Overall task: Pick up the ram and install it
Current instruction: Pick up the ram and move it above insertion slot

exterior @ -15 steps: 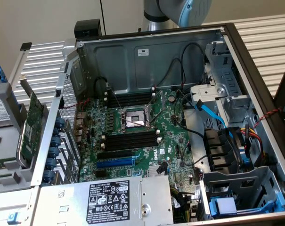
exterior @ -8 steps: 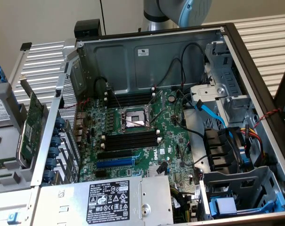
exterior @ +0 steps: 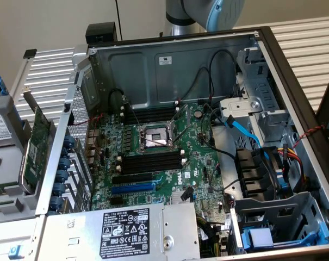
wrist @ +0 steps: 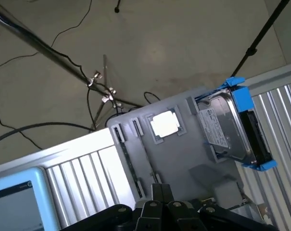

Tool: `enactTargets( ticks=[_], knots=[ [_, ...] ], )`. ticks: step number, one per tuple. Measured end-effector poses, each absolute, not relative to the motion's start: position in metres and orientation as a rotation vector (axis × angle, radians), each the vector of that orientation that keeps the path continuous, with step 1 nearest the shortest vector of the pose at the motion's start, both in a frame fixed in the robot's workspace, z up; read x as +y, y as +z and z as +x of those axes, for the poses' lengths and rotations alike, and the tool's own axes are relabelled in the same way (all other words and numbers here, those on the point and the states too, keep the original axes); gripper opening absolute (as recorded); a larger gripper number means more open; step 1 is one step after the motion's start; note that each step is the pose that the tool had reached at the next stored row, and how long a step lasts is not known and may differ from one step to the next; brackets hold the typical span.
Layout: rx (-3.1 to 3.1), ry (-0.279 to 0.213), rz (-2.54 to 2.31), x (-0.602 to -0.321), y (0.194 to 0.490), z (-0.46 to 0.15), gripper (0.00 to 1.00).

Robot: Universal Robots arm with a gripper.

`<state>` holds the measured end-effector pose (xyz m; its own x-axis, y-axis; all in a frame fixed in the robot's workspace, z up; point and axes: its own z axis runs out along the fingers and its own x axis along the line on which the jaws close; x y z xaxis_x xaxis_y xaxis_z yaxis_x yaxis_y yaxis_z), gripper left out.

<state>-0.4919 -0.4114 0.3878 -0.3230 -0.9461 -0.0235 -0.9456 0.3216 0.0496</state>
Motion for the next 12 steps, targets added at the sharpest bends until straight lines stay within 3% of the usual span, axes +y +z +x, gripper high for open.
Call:
enactTargets(
  ticks=[12],
  knots=[
    [-2.324,-0.051,2.071,-0.4115,0.3878,-0.4919,0.11]
  ],
)
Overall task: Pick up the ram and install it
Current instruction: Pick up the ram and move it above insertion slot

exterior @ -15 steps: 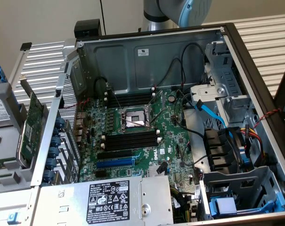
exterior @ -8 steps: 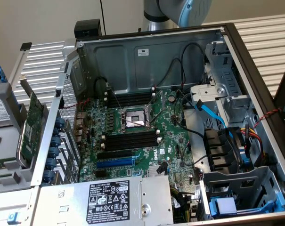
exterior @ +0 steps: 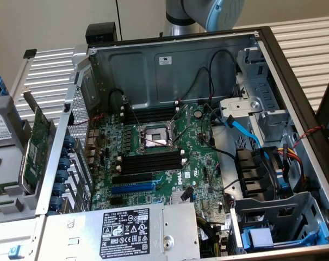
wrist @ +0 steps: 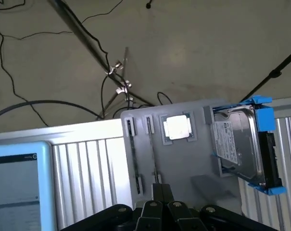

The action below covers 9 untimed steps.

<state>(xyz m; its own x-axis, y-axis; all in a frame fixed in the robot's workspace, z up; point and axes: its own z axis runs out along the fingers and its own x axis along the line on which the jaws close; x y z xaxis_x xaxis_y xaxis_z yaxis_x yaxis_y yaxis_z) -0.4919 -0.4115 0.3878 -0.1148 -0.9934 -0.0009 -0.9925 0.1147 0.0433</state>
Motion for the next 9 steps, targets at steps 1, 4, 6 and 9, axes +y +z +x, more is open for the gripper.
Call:
enactTargets(
  ticks=[1,4,6,9],
  knots=[
    [-2.308,-0.05,2.09,-0.4114,0.3878,-0.4919,0.11],
    [-2.255,-0.046,2.149,-0.4114,0.3877,-0.4918,0.11],
    [-2.221,-0.043,2.185,-0.4114,0.3879,-0.4918,0.11],
    [-2.198,-0.037,2.213,-0.4114,0.3878,-0.4922,0.11]
  ],
)
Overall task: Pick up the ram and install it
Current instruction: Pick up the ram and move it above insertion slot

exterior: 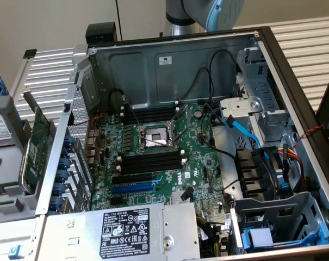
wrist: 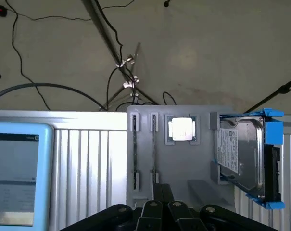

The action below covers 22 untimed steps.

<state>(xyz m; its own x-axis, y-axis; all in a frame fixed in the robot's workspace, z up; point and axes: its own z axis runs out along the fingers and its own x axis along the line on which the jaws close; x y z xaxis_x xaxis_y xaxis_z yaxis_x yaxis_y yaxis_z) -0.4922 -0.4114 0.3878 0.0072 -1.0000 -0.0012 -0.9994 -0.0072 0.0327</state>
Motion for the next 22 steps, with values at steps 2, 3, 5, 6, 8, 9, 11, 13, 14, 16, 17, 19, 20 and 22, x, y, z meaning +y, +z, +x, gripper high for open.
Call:
enactTargets(
  ticks=[2,3,5,6,8,9,11,13,14,16,17,19,20,22],
  knots=[
    [-2.198,-0.037,2.213,-0.411,0.388,-0.492,0.11],
    [-2.198,-0.036,2.214,-0.411,0.387,-0.492,0.11],
    [-2.199,-0.032,2.217,-0.412,0.384,-0.493,0.11],
    [-2.199,-0.031,2.218,-0.412,0.382,-0.493,0.11],
    [-2.2,-0.027,2.22,-0.412,0.379,-0.493,0.11],
    [-2.201,-0.025,2.221,-0.412,0.378,-0.493,0.11],
    [-2.202,-0.021,2.224,-0.412,0.375,-0.493,0.11],
    [-2.202,-0.018,2.227,-0.412,0.373,-0.493,0.11],
    [-2.201,-0.018,2.228,-0.412,0.371,-0.493,0.11],
    [-2.199,-0.017,2.231,-0.413,0.368,-0.493,0.12],
    [-2.198,-0.017,2.232,-0.413,0.366,-0.493,0.18],
    [-2.195,-0.017,2.234,-0.414,0.362,-0.494,0.24],
    [-2.194,-0.016,2.235,-0.415,0.36,-0.494,0.3],
    [-2.192,-0.017,2.237,-0.417,0.357,-0.494,0.36]
  ],
)
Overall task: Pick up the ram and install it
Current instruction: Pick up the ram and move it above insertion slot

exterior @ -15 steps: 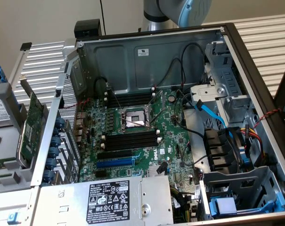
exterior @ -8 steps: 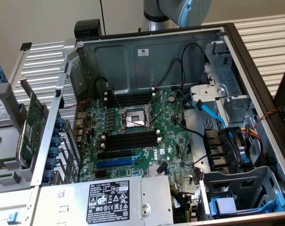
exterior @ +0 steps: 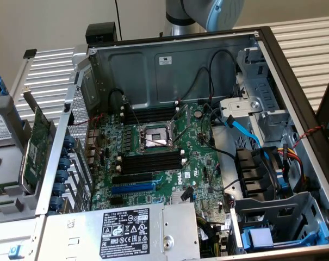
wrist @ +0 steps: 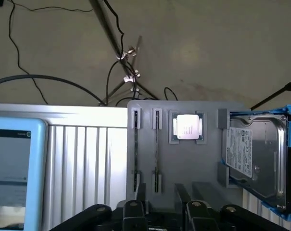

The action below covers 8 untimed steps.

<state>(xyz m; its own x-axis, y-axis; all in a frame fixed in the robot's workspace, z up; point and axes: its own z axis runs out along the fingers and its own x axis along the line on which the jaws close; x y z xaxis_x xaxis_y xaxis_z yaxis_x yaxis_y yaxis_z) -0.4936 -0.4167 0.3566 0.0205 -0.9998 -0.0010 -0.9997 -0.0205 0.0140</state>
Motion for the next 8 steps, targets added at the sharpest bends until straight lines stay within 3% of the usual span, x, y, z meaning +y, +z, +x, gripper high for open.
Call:
enactTargets(
  ticks=[3,8],
  knots=[
    [-2.189,-0.017,2.24,-0.42,0.351,-0.494,0.48],
    [-2.186,-0.016,2.243,-0.429,0.342,-0.494,0.48]
  ],
)
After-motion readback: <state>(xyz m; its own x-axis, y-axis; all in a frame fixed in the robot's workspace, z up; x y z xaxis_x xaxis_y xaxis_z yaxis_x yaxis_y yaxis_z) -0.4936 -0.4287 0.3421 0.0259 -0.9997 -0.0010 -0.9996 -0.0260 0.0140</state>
